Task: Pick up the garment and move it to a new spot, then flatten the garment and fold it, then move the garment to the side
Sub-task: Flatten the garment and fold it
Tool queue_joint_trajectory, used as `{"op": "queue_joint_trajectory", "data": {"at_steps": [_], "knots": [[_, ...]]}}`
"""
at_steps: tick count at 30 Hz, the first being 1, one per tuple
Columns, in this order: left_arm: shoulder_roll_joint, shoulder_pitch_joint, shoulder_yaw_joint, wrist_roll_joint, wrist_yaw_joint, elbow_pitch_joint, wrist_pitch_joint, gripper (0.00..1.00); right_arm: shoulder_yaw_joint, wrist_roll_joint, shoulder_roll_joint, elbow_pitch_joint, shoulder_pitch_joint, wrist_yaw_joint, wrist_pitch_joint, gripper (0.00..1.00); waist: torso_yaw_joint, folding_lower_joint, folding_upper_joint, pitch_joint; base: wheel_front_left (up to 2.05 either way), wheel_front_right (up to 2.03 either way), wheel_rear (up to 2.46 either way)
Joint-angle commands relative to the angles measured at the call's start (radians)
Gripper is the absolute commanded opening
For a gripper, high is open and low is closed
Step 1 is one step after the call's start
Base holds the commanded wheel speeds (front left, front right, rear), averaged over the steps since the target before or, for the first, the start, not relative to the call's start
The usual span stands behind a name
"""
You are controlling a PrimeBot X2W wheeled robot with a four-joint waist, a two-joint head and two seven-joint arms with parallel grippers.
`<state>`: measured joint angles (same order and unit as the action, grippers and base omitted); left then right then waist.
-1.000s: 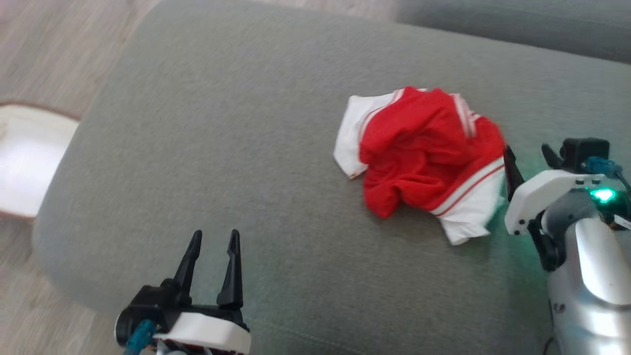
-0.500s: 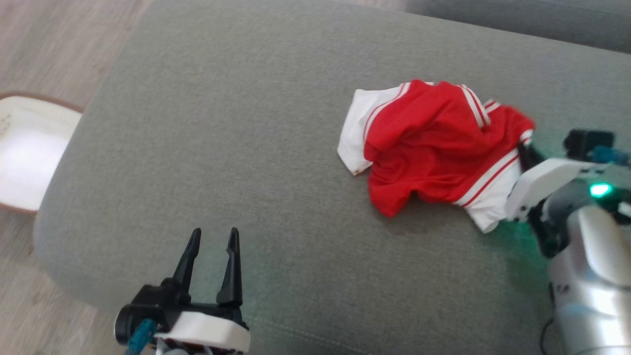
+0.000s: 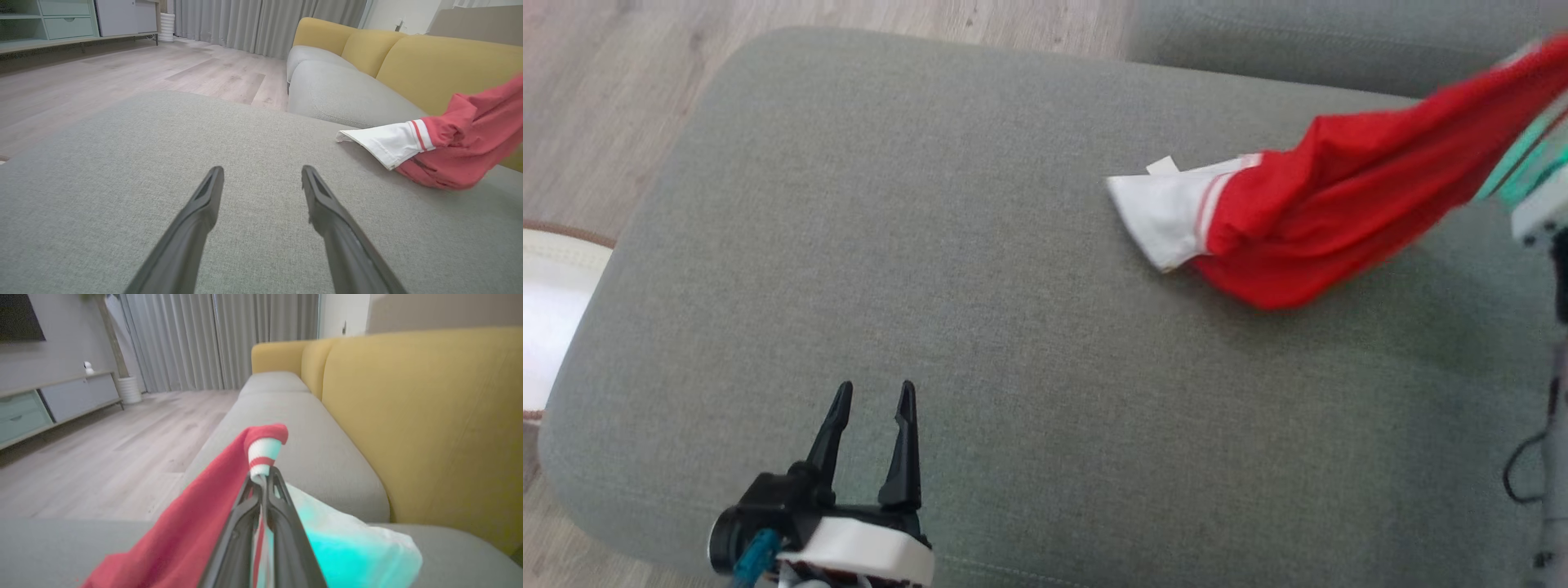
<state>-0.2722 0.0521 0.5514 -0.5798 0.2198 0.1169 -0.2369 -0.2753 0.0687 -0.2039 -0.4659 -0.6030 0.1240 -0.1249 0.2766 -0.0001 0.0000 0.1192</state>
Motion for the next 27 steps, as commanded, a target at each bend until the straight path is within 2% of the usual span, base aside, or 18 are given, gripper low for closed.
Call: {"op": "queue_joint_trajectory", "data": {"at_steps": [1,5,9,13,17,24,26,27], "knots": [[-0.019,0.014,-0.027,0.005,0.004,-0.027,0.004,1.00,0.041,-0.003,0.016,0.083,-0.056,0.007,-0.011,0.00,-0.001,0.0001,0.0000,-0.012,0.00,0.00,0.00],[-0.021,0.013,-0.020,0.004,0.002,-0.029,0.011,1.00,0.135,0.028,0.091,0.164,-0.036,0.007,-0.044,0.00,0.013,0.0001,0.0000,-0.021,0.00,0.00,0.00],[-0.020,0.019,-0.012,0.005,-0.001,-0.032,0.015,1.00,0.269,0.068,0.138,0.177,-0.031,0.007,-0.059,0.00,0.044,0.0001,0.0000,-0.022,0.00,0.00,0.00],[-0.014,0.029,-0.002,0.007,-0.006,-0.030,0.015,1.00,0.422,0.112,0.152,0.123,-0.036,0.007,-0.045,0.00,0.090,0.0001,0.0000,-0.021,0.00,0.00,0.00],[-0.005,0.038,0.009,0.009,-0.009,-0.027,0.017,1.00,0.591,0.208,0.153,0.042,-0.026,0.007,-0.013,0.00,0.142,0.0001,0.0000,-0.022,0.00,0.00,0.00],[0.002,0.041,0.025,0.009,-0.014,-0.017,0.020,1.00,0.801,0.325,0.153,-0.078,-0.023,0.007,0.059,0.00,0.203,0.0001,0.0000,-0.027,0.00,0.00,0.00],[0.004,0.041,0.027,0.008,-0.014,-0.014,0.019,1.00,0.863,0.363,0.154,-0.095,-0.026,0.007,0.072,0.62,0.210,0.0001,0.0000,-0.029,0.00,0.00,0.00],[0.004,0.040,0.028,0.008,-0.014,-0.012,0.019,1.00,0.889,0.381,0.154,-0.102,-0.028,0.007,0.077,1.00,0.211,0.0001,0.0000,-0.030,0.00,0.00,0.00]]}}
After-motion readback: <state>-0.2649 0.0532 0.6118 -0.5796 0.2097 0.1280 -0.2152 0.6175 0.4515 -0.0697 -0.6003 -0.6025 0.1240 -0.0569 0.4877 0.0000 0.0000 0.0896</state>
